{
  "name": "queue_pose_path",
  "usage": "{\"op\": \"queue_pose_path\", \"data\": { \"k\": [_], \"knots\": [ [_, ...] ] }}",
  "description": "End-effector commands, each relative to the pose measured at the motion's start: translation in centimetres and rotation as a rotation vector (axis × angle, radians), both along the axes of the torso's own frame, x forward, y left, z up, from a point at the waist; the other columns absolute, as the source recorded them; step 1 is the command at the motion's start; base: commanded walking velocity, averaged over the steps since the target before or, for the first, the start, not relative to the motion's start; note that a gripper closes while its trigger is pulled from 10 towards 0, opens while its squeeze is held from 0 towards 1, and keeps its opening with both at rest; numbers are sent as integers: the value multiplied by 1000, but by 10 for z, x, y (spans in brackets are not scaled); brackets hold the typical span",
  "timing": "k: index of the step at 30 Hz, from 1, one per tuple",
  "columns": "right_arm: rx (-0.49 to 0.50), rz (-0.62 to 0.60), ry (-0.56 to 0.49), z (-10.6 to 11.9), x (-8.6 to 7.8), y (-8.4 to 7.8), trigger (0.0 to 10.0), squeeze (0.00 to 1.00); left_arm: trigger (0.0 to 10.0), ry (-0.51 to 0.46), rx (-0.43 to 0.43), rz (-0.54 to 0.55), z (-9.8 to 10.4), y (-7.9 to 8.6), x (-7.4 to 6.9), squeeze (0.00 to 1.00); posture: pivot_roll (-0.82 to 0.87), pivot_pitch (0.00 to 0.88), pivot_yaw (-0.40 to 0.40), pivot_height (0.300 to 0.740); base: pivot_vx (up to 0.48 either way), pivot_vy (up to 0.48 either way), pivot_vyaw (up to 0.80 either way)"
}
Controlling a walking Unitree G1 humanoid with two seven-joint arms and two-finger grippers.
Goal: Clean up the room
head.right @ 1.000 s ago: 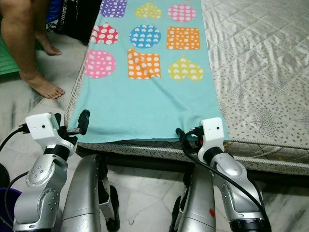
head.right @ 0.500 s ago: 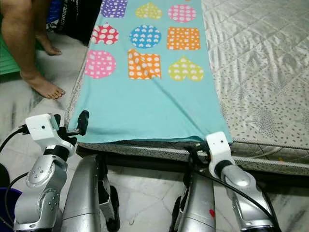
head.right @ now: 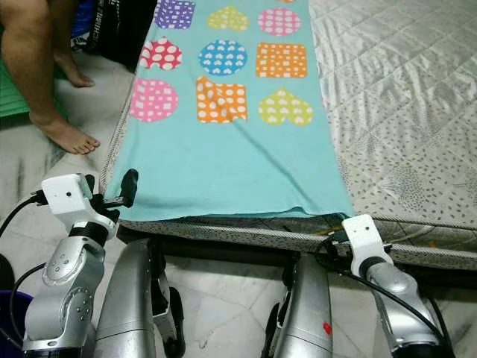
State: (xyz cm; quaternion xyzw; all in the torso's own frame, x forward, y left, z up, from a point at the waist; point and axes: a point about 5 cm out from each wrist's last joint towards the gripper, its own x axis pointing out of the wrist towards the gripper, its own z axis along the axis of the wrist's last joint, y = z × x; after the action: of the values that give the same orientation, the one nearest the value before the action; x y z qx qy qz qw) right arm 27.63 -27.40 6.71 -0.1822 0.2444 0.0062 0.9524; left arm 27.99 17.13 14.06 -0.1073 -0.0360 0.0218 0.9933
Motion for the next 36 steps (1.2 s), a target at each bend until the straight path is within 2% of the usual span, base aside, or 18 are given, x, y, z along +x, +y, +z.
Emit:
{"op": "queue_pose_path", "data": {
  "k": [1,9,12,16,18,20,22,23,24,27,30,36],
  "knots": [
    [-49,-84,-28,4,-1,-18,10000,1000,10000,9,10,19,-4,5,-1,0,62,206,6,518,0,0,0],
    [-144,-162,-115,17,10,-32,10000,1000,10000,-3,13,15,-1,5,3,0,65,190,10,518,0,0,0],
    [-198,-208,-174,28,16,-40,10000,929,10000,-7,16,18,-1,6,4,0,67,185,10,518,0,0,0],
    [-217,-229,-216,36,20,-46,10000,929,10000,-9,16,20,-1,6,4,0,67,184,11,518,0,0,0],
    [-203,-232,-239,39,21,-47,10000,925,10000,-10,16,20,-1,6,4,0,67,182,11,518,0,0,0],
    [-130,-219,-310,46,23,-43,10000,925,10000,-9,16,19,-2,6,4,0,66,183,11,518,0,0,0],
    [-89,-212,-336,48,23,-40,10000,918,10000,-8,16,19,-3,6,4,0,66,183,11,518,0,0,0],
    [-39,-189,-373,52,22,-33,10000,863,10000,-6,16,18,-3,6,3,0,61,187,12,518,0,0,0],
    [-39,-189,-373,52,22,-33,10000,863,10000,-6,16,18,-3,6,3,0,61,187,12,518,0,0,0],
    [64,-179,-457,64,21,-22,10000,820,10000,-6,13,15,-3,5,3,0,55,192,14,518,0,0,0],
    [107,-169,-545,82,20,-12,10000,808,10000,-4,12,9,-4,4,3,0,47,196,14,518,0,0,0],
    [132,-194,-627,101,18,-12,10000,808,10000,-2,9,5,-4,4,2,0,37,202,18,518,0,0,0]
  ]
}}
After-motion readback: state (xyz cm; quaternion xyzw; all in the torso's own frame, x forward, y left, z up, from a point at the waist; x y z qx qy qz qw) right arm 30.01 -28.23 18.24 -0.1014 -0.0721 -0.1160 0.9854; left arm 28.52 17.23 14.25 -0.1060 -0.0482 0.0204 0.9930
